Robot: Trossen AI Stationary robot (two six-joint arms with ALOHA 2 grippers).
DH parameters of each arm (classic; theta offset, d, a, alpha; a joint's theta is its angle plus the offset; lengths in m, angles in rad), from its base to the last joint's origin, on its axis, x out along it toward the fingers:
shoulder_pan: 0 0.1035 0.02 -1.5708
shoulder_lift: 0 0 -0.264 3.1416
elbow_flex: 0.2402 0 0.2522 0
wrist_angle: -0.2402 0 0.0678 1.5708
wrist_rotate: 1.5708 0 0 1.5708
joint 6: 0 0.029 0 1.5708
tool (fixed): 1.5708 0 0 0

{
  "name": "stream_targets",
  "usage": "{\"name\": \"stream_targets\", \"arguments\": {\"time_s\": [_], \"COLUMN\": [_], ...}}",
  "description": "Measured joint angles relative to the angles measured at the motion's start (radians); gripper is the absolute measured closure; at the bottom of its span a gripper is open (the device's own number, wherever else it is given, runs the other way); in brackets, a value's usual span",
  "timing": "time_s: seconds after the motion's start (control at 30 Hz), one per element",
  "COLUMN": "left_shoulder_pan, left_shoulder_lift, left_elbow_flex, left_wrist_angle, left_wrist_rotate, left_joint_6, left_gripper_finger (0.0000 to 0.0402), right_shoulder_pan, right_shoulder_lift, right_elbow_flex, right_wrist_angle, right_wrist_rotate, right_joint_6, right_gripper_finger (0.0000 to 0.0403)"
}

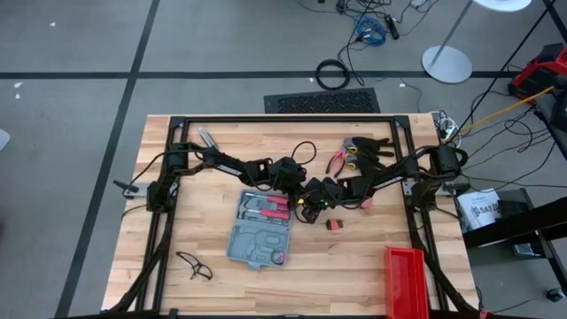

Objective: Prefit tool cases
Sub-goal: Adjust the pink terminal block, then put the pink terminal block into the gray prefit tool case

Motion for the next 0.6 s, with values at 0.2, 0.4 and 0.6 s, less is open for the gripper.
{"name": "stream_targets", "arguments": {"time_s": [0.2, 0.4, 0.6], "left_shoulder_pan": [-0.004, -0.005, -0.005], "left_shoulder_lift": [-0.015, -0.053, -0.147], "left_elbow_flex": [-0.003, -0.003, -0.003], "left_wrist_angle": [0.004, 0.024, -0.003], "left_wrist_rotate": [0.003, 0.006, 0.002], "left_joint_6": [0.000, 0.004, 0.070], "left_gripper_finger": [0.0400, 0.0400, 0.0398], "right_shoulder_pan": [0.035, 0.071, 0.098], "right_shoulder_lift": [-0.034, -0.115, -0.199], "right_elbow_flex": [-0.002, -0.002, -0.002], "right_wrist_angle": [0.031, 0.017, -0.144], "right_wrist_rotate": [-0.035, -0.042, 0.019], "right_joint_6": [-0.065, -0.125, -0.216], "right_gripper_finger": [0.0403, 0.0403, 0.0403]}}
